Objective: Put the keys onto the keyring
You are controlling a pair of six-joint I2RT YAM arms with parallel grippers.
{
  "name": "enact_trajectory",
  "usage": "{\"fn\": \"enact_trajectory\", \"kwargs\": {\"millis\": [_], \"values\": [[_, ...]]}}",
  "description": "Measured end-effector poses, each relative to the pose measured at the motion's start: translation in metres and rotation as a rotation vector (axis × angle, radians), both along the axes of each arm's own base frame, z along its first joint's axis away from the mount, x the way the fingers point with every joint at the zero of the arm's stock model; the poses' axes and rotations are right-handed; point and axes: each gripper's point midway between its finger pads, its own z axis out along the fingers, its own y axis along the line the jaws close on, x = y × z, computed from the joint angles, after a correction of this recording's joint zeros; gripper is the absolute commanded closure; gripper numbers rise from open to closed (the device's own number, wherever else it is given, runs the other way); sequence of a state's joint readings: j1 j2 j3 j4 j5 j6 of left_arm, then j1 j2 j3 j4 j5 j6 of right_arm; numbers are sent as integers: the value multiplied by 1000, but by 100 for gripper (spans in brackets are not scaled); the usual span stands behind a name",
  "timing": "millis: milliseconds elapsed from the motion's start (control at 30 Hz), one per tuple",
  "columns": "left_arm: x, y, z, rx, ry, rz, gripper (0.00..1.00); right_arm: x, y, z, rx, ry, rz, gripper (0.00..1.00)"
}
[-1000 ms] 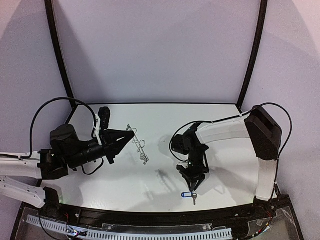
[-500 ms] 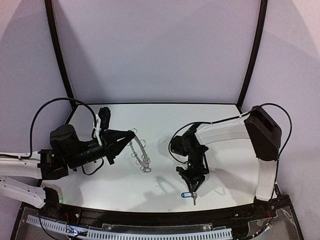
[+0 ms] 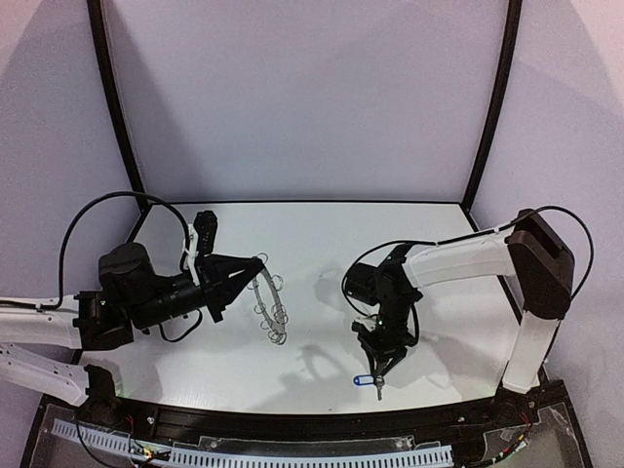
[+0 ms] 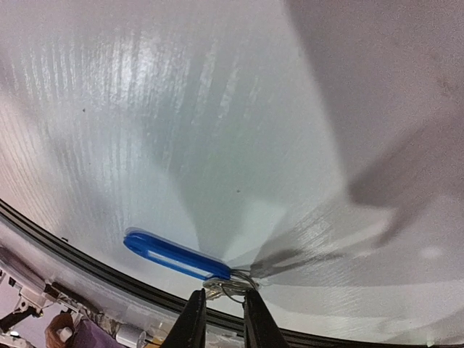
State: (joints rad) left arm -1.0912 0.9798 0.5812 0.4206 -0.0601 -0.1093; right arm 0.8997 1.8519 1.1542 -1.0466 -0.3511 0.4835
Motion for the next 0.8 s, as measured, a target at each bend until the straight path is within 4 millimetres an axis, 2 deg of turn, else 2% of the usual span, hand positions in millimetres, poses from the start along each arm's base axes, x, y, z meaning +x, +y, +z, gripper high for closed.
{"fn": "enact_trajectory", "kwargs": {"millis": [267, 567, 800], "values": [[-2, -2, -2, 5, 3, -16, 99, -2, -4, -2, 36, -16, -89, 80], [-2, -5, -6, 15, 12, -21, 99, 12, -9, 3, 88, -63, -179, 78], [-1, -7, -8, 21, 16, -27, 99, 8, -21, 0, 101, -58, -233, 77]]}}
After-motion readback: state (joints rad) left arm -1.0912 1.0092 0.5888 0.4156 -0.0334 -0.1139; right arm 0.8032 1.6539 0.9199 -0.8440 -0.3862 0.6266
